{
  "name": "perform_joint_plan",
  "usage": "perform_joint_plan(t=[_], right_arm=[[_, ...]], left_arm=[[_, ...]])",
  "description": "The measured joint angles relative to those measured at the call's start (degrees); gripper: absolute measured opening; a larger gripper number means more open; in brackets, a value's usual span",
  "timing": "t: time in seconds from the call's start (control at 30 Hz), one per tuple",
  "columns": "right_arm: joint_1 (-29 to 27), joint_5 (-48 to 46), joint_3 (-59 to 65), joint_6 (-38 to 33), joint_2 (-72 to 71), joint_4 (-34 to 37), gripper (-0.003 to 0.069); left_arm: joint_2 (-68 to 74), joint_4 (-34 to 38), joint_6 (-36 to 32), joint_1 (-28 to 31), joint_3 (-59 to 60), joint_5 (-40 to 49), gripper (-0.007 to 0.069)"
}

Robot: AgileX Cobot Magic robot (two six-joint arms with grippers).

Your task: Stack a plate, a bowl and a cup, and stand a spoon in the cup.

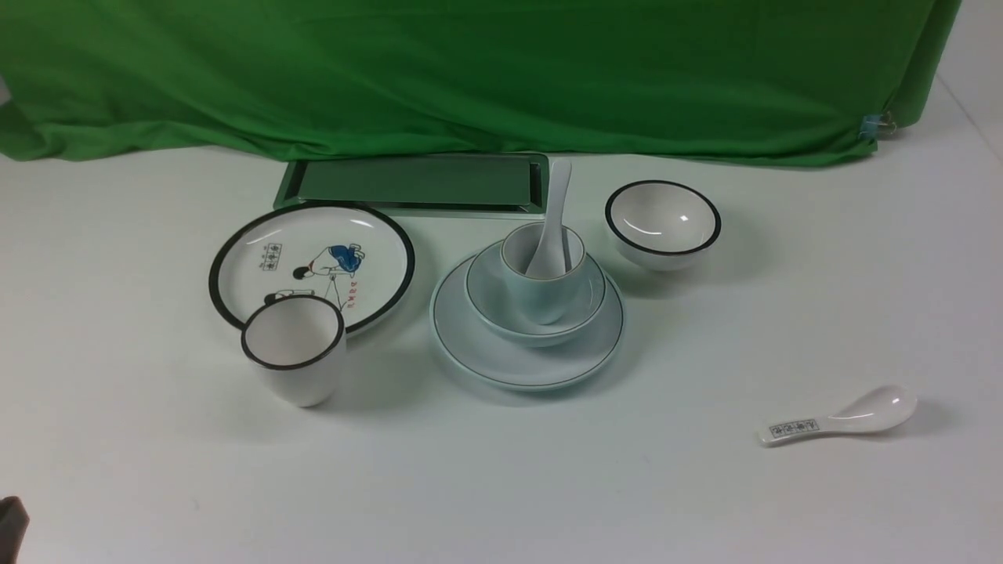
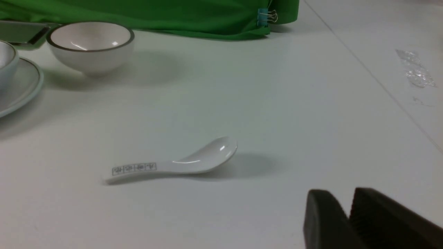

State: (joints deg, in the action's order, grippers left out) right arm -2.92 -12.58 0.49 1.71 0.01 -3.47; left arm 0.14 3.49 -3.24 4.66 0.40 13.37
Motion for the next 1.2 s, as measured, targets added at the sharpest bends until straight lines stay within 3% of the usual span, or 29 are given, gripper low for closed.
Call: perform_joint_plan(t=[1.2], right_arm=[[0.00,-0.05,0.00,0.00,0.00,0.00,0.0238]], left_arm=[[0.00,0.22,-0.11,0.00,0.00,-0.23,-0.0009]])
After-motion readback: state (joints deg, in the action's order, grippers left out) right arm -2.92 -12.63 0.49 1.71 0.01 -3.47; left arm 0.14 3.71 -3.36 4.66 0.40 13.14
